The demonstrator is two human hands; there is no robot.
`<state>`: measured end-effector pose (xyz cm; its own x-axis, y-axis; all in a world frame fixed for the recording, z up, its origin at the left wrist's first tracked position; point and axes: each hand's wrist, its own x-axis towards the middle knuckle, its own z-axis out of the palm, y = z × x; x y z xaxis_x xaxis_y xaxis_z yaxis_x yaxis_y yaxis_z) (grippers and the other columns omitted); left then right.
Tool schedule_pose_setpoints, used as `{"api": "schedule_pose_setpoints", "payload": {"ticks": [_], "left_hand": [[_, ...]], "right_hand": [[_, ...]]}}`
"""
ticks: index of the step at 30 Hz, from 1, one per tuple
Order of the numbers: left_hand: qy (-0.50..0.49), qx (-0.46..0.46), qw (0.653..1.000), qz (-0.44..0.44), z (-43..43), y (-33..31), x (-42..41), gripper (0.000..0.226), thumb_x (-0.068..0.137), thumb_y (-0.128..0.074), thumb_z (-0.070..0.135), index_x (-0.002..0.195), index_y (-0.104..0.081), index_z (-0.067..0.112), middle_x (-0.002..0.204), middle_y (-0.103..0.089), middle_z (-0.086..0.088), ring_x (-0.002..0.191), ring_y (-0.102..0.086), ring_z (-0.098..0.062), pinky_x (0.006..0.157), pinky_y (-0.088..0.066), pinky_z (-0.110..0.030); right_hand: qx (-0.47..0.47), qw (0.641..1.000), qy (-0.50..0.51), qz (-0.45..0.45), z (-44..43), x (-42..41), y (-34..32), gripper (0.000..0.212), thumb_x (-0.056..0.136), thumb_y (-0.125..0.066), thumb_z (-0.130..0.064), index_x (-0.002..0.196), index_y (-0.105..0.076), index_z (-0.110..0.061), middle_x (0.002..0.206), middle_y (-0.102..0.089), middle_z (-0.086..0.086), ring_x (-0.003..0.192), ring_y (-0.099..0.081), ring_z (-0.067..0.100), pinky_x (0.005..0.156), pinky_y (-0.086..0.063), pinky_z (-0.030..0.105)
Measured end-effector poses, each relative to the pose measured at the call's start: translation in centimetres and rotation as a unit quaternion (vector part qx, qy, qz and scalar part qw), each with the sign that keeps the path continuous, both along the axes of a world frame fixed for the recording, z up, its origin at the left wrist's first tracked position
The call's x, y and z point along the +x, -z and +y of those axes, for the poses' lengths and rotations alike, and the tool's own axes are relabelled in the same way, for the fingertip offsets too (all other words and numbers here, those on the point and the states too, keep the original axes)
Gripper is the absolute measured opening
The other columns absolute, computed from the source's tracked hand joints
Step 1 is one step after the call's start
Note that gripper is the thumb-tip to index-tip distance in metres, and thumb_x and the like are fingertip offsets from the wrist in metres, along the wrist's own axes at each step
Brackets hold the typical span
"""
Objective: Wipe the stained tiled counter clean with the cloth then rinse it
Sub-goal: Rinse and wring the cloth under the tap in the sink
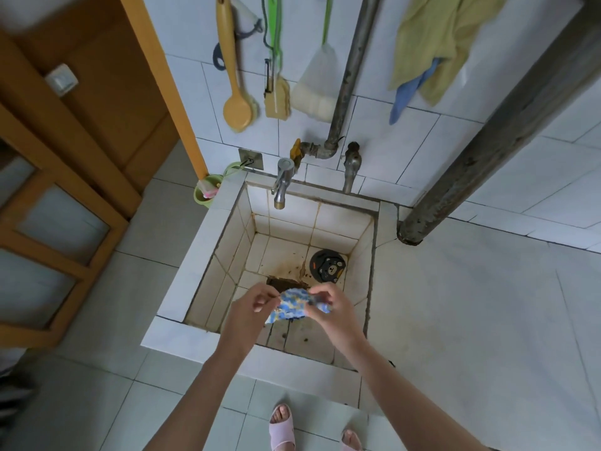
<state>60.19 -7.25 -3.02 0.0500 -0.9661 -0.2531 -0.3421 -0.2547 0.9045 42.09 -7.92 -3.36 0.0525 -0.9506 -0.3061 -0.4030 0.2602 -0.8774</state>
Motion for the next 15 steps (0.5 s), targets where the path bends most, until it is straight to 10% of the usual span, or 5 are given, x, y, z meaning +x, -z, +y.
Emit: {"api": "schedule_pose_setpoints", "payload": {"ticks": [6, 15], "left_hand": [[-0.080, 0.055, 0.995, 0.000, -2.9, -1.2, 0.7, 0.013, 0.080, -0.070, 0.014, 0.093, -0.067, 0.016, 0.079, -0.064, 0.002, 0.078, -0.060, -0.012, 0.058, -0.042, -0.005], [-0.239, 0.139, 0.917, 0.287, -8.8, -1.7, -0.2, 0.025, 0.082, -0.064, 0.002, 0.105, -0.063, 0.013, 0.101, -0.067, -0.010, 0.091, -0.063, -0.020, 0.068, -0.051, -0.019]], "right_hand": [[-0.004, 1.000, -0.001, -0.014, -2.8, 1.2, -1.9, 0.025, 0.085, -0.065, -0.014, 0.109, -0.062, -0.020, 0.112, -0.061, -0.006, 0.105, -0.053, 0.009, 0.089, -0.041, 0.019], [-0.092, 0.995, 0.018, -0.037, -12.2, 2.1, -8.6, 0.033, 0.086, -0.064, -0.034, 0.117, -0.056, -0.028, 0.116, -0.058, -0.009, 0.103, -0.053, 0.004, 0.083, -0.040, 0.014]]}}
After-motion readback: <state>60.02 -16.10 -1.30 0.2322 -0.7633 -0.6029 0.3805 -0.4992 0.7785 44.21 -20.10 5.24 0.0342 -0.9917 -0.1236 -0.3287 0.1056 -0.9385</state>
